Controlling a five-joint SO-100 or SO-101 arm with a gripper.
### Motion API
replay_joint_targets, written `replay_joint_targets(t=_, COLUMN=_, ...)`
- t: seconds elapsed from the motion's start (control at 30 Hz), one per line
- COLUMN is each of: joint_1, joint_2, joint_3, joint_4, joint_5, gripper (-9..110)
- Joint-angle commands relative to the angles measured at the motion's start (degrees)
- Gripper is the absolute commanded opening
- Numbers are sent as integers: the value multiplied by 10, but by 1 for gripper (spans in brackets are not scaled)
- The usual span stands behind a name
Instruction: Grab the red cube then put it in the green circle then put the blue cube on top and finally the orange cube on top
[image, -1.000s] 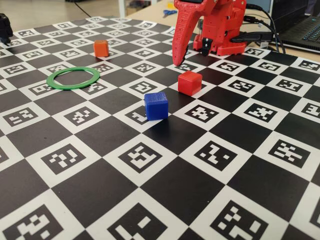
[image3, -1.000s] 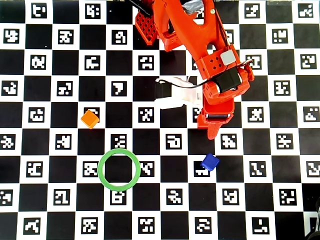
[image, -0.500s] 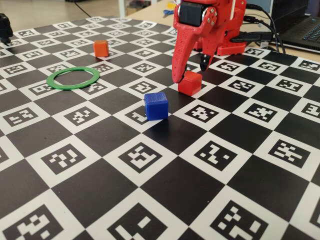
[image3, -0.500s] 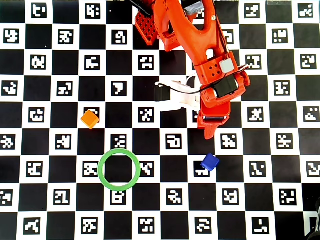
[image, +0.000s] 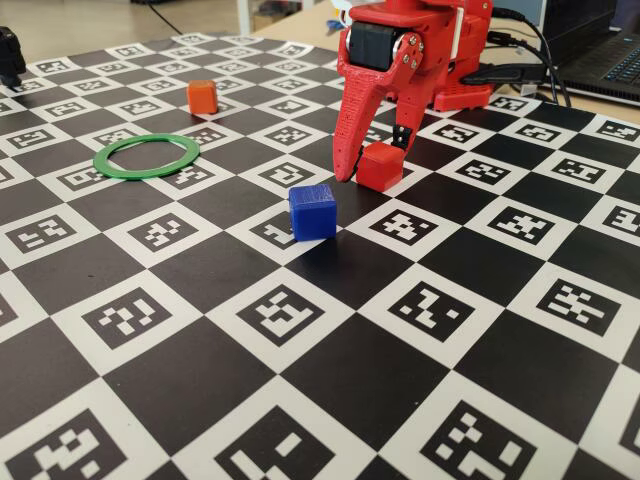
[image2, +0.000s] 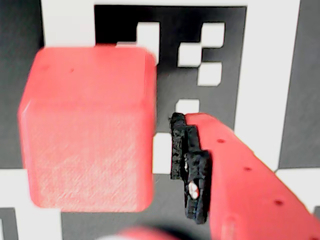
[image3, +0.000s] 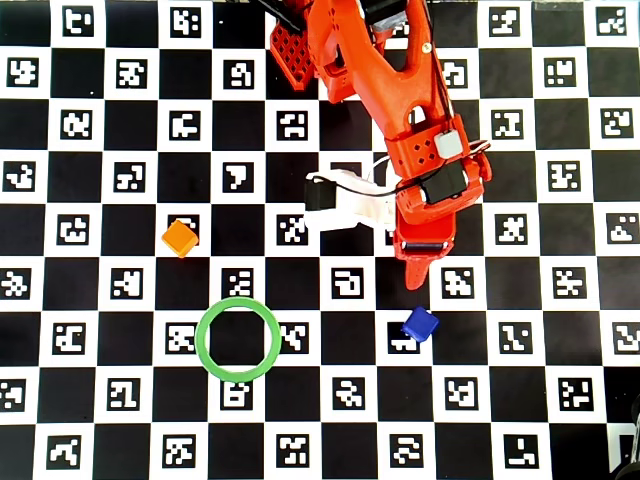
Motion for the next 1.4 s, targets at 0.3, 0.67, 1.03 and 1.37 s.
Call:
replay_joint_targets(t=0.3, joint_1=8, joint_2=-3, joint_3=13, joint_4=-36, joint_5=-7, gripper=39)
replay_joint_targets(t=0.67, joint_1=5, joint_2=-7, joint_3=13, joint_4=-45, joint_5=-14, gripper=22)
replay_joint_targets(t=1.03, joint_1=6, joint_2=-9, joint_3=12, joint_4=-62, joint_5=-48, gripper=15)
replay_joint_targets(t=1.37, joint_1=18, joint_2=25, joint_3=-20, joint_4=2, joint_5=-97, gripper=9)
